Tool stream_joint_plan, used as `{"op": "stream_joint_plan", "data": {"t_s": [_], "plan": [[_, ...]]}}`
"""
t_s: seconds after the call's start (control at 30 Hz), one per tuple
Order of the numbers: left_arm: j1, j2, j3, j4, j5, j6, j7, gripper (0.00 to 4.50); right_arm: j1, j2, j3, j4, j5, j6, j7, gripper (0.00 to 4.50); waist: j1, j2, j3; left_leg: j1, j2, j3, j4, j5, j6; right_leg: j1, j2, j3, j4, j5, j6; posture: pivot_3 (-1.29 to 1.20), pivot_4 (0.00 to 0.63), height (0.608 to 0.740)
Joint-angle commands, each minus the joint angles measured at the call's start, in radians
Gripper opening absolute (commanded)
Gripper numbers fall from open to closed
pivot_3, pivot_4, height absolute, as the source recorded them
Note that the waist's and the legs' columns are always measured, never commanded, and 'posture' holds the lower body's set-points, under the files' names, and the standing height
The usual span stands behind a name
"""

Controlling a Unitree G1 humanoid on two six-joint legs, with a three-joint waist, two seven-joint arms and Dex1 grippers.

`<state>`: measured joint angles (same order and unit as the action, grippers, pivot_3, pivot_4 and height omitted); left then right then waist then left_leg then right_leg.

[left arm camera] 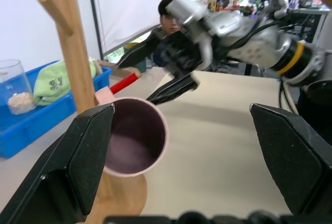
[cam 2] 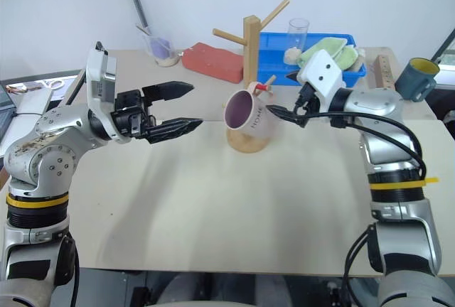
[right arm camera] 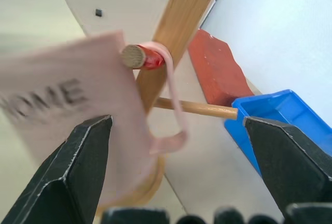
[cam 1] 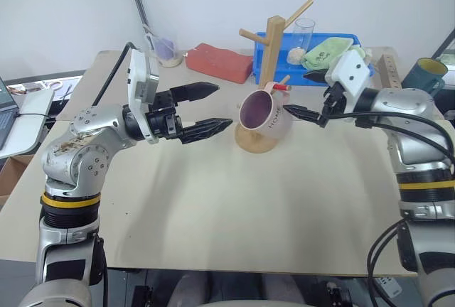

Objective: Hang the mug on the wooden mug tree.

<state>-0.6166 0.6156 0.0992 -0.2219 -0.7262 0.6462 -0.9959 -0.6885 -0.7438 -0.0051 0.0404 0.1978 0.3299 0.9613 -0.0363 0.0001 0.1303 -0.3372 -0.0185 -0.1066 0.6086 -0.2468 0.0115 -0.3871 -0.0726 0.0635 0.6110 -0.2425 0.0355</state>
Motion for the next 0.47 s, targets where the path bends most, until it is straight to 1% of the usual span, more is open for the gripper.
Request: {"op": "stream_joint_plan", "data": {"t_s": [0.03,0.13,0.2,0.33,0.47], "plan": [[-0.021,0.051,0.033,0.027,0.023,-0.035,-0.024,4.5,0.052,-0.07,-0.115,-0.176,0.115,0.132,0.021,4.48,0.0,0.0,0.0,0.0,0.0,0.0,0.0,0.0,0.0,0.0,0.0,0.0,0.0,0.0,0.0,0.0,0.15,0.74],[-0.039,0.1,0.015,0.083,0.09,-0.062,-0.022,4.5,0.095,-0.11,-0.223,-0.32,0.255,0.308,0.001,4.48,-0.002,0.0,0.0,0.0,0.0,0.0,0.0,0.0,0.0,0.0,0.0,0.0,0.0,0.0,0.0,0.0,0.15,0.74],[-0.05,0.123,0.002,0.112,0.123,-0.091,-0.039,4.5,0.118,-0.125,-0.284,-0.399,0.333,0.4,-0.027,4.48,-0.004,0.0,0.0,0.0,0.0,0.0,-0.001,0.0,0.0,0.0,0.001,0.0,0.0,-0.004,0.006,0.0,0.15,0.74],[-0.074,0.14,-0.039,0.166,0.207,-0.144,-0.048,4.5,0.163,-0.136,-0.339,-0.507,0.397,0.482,-0.096,4.48,-0.001,-0.001,0.0,0.0,0.001,0.0,-0.001,0.0,0.0,0.0,0.001,0.0,0.0,-0.005,0.008,0.0,0.15,0.74],[-0.099,0.118,-0.049,0.191,0.202,-0.165,-0.086,4.5,0.186,-0.132,-0.343,-0.534,0.411,0.488,-0.149,4.48,0.001,-0.001,0.0,0.0,0.0,0.0,-0.001,0.0,0.0,0.0,0.0,0.0,0.0,-0.005,0.008,0.0,0.15,0.74]]}}
